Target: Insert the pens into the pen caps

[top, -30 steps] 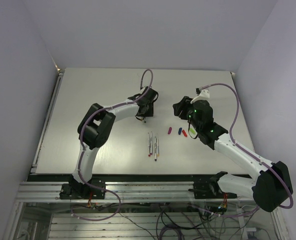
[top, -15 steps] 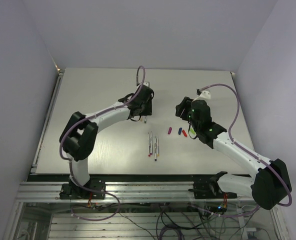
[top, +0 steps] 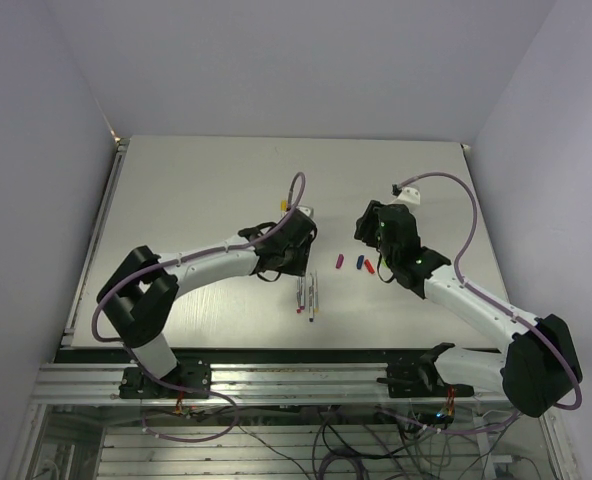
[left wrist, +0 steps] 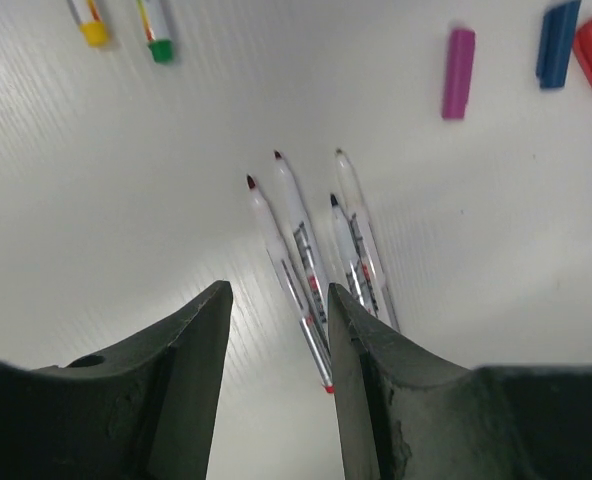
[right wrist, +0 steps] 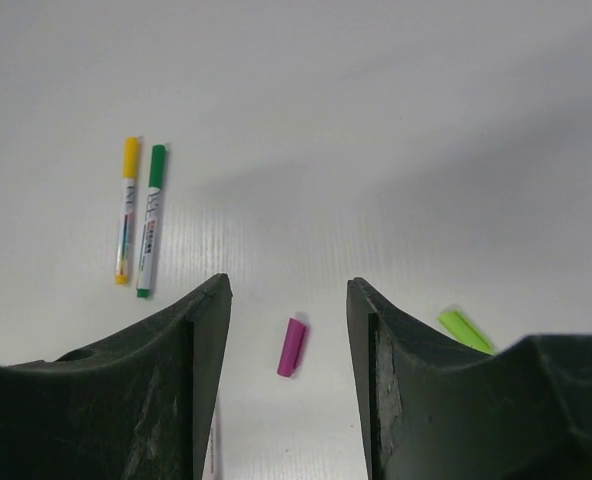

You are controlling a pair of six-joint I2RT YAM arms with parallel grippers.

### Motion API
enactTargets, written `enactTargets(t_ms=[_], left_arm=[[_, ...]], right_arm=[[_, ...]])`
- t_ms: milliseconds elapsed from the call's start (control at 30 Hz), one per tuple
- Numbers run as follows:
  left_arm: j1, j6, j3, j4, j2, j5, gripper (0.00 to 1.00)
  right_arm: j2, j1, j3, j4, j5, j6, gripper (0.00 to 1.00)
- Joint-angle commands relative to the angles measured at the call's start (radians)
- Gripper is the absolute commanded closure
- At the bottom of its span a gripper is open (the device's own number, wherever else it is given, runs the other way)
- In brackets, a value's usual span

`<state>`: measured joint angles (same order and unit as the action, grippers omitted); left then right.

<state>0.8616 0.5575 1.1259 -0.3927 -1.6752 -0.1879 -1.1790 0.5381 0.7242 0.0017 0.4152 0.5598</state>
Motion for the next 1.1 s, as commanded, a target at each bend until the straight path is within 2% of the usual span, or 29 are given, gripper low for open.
enactTargets(t_ms=[0, 467, 1067], left_arm=[[0.033, 0.005, -0.026, -0.043, 0.041, 0.028, 0.47], [0.092, 0.03, -0.029, -0.058, -0.047, -0.013, 0.57], [0.093, 0.028, -0.035, -0.043, -0.106, 0.0, 0.6]], right_arm=[[-0.002, 0.002, -0.026, -0.014, 0.036, 0.009, 0.51], [0.01, 0.001, -0.052, -0.01, 0.03, 0.024, 0.53], [0.005, 0.003, -0.051, -0.019, 0.027, 0.033, 0.54]])
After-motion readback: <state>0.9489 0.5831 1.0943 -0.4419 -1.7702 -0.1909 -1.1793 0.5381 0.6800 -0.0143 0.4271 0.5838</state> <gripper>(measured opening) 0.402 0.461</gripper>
